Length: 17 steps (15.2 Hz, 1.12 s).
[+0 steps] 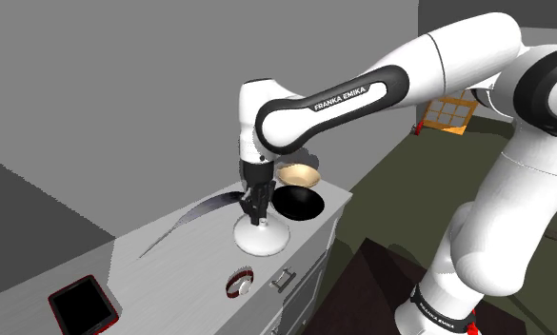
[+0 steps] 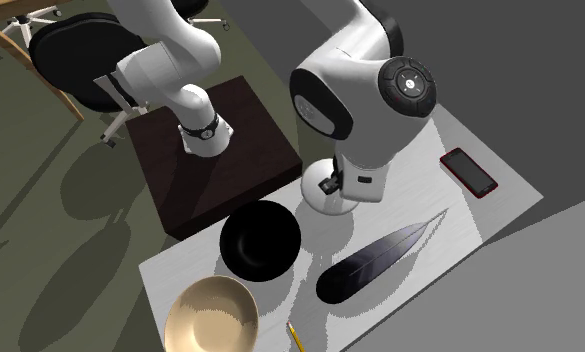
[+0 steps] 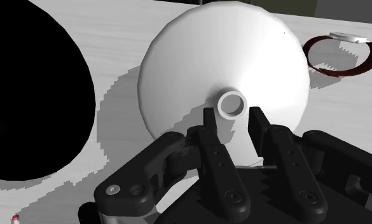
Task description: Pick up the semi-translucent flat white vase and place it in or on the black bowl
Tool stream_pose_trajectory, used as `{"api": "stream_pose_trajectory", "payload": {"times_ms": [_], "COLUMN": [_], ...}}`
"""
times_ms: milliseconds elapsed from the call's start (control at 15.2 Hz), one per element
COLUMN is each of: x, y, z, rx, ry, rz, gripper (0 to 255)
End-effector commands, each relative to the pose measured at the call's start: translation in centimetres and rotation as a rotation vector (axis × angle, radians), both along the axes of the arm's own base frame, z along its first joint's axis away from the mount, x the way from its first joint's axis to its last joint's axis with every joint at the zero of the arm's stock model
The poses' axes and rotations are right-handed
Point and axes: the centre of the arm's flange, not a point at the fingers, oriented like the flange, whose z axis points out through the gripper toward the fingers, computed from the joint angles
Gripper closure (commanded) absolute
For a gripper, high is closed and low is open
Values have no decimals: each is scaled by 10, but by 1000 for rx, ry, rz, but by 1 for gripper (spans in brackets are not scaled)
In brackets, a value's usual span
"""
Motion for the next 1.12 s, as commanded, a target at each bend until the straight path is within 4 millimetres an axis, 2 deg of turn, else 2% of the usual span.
{"api": "stream_pose_trajectory", "payload": {"times_ms": [0, 1056], "x": [-1, -1], "y": [0, 0], "z": [11, 95], "rx": [0, 0], "ry": [0, 0], "rz": [0, 0], "gripper": [255, 255]}}
